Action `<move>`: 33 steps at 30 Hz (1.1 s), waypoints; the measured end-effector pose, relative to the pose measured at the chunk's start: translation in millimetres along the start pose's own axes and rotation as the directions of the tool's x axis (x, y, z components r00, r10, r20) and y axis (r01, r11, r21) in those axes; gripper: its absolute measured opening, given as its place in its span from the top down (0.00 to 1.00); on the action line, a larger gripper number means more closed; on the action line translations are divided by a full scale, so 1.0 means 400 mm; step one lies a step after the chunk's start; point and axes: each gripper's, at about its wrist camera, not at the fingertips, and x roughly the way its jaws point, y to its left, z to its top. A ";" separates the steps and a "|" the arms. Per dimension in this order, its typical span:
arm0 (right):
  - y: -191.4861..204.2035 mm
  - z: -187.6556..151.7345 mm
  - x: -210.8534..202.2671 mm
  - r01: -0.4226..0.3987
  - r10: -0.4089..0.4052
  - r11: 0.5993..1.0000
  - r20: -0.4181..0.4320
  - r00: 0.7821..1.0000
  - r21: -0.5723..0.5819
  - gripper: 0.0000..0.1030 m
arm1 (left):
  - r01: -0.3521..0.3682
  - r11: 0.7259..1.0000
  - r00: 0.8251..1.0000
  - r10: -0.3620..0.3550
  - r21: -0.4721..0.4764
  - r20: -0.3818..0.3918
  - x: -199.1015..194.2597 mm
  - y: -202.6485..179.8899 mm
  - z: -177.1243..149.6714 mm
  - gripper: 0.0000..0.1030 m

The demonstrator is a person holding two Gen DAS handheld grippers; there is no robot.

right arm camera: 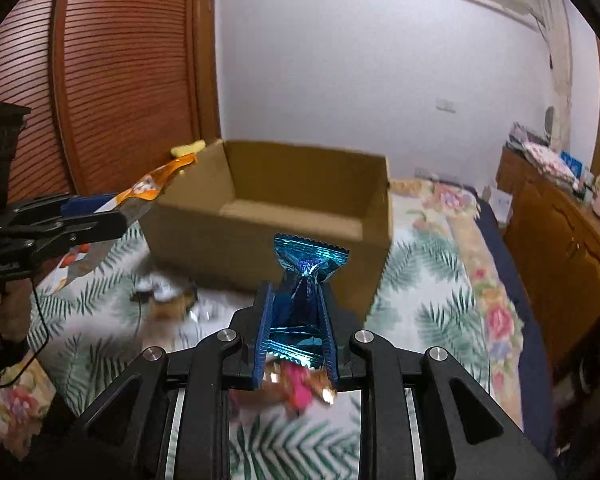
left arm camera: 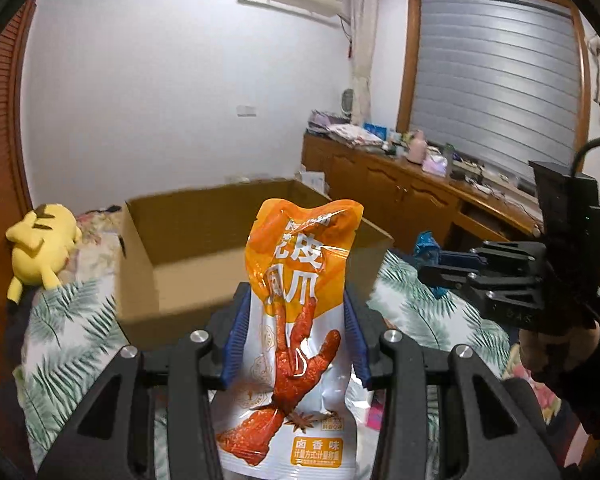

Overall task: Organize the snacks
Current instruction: 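Lift the orange bag and blue candy and carry both over the box, then open both tools to drop the orange bag and blue candy into the box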

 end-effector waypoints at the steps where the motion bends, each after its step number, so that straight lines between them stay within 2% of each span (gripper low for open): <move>1: 0.003 0.019 0.008 -0.001 0.002 1.000 0.008 1.000 -0.005 0.80 | -0.005 1.000 1.000 0.005 -0.001 0.004 0.008 0.011 0.015 0.59; 9: 0.023 0.116 0.080 -0.020 0.022 0.999 0.039 0.999 -0.041 0.80 | -0.037 0.999 0.999 0.038 -0.012 0.036 0.082 0.096 0.088 0.59; 18: 0.019 0.168 0.188 -0.030 0.032 0.998 0.032 0.999 -0.055 0.80 | -0.051 0.998 0.998 0.052 -0.041 0.041 0.175 0.173 0.120 0.58; 33: -0.010 0.168 0.319 -0.042 0.042 0.998 0.000 0.999 -0.048 0.80 | -0.064 0.997 0.998 0.064 -0.050 0.001 0.292 0.213 0.093 0.55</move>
